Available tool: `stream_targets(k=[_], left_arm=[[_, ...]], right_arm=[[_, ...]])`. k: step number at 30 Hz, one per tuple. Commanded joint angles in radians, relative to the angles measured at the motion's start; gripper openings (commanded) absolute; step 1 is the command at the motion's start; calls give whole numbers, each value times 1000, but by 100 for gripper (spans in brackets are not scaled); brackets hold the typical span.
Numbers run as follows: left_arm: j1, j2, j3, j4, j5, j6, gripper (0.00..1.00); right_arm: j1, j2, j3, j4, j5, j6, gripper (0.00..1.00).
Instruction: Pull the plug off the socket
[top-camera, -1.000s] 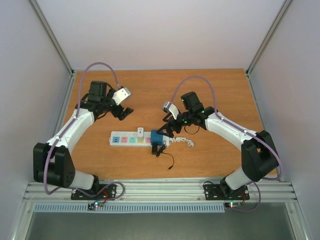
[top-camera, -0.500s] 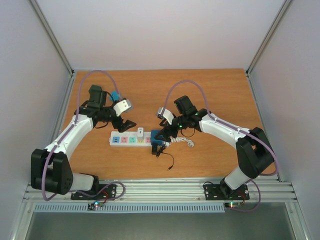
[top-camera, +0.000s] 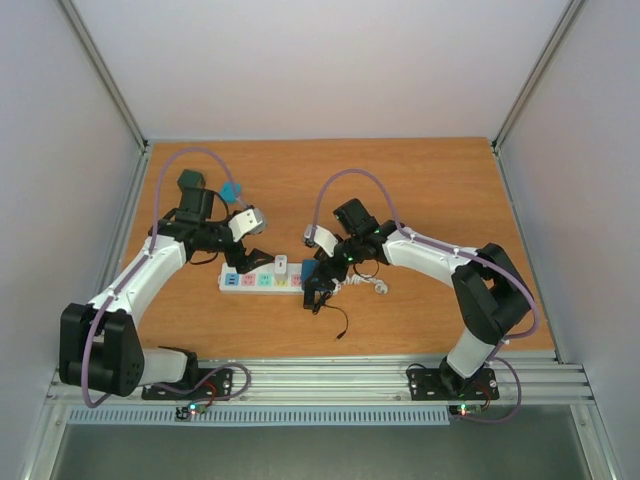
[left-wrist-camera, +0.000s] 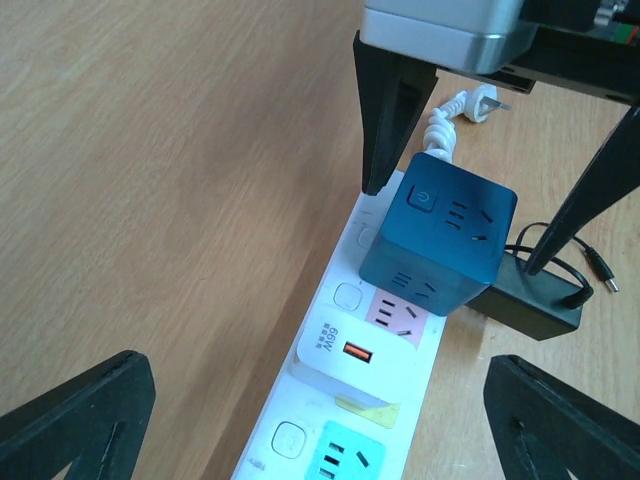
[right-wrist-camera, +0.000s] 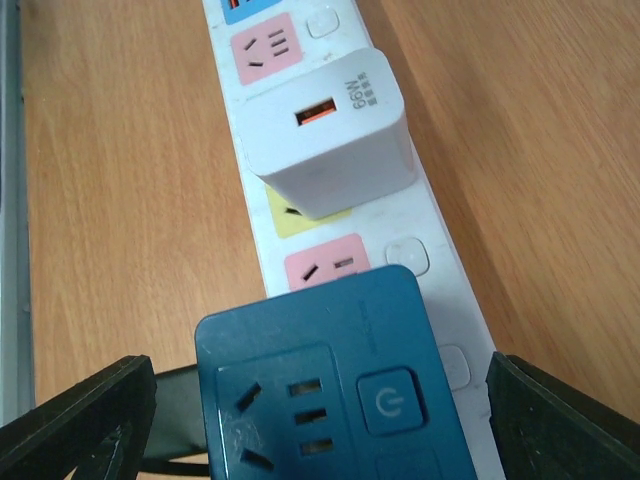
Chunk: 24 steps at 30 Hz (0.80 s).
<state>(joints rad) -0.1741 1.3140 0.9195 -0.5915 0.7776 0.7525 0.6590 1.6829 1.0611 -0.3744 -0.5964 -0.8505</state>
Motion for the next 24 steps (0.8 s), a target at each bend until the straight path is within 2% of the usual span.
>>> stream_targets(k=[1, 10, 18, 24], left_arm=[[-2, -18, -9, 18, 30, 7, 92], [-2, -24, -11, 32, 26, -7, 90], [-2, -25, -23, 70, 15, -32, 87], [-2, -21, -52, 164, -23, -108, 85]], right_arm=[[27, 24, 47, -13, 40, -46, 91], [50, 63, 64, -16, 94, -53, 82], [50, 59, 56, 2, 115, -13, 62], [48, 48, 32, 60, 183, 94, 50]])
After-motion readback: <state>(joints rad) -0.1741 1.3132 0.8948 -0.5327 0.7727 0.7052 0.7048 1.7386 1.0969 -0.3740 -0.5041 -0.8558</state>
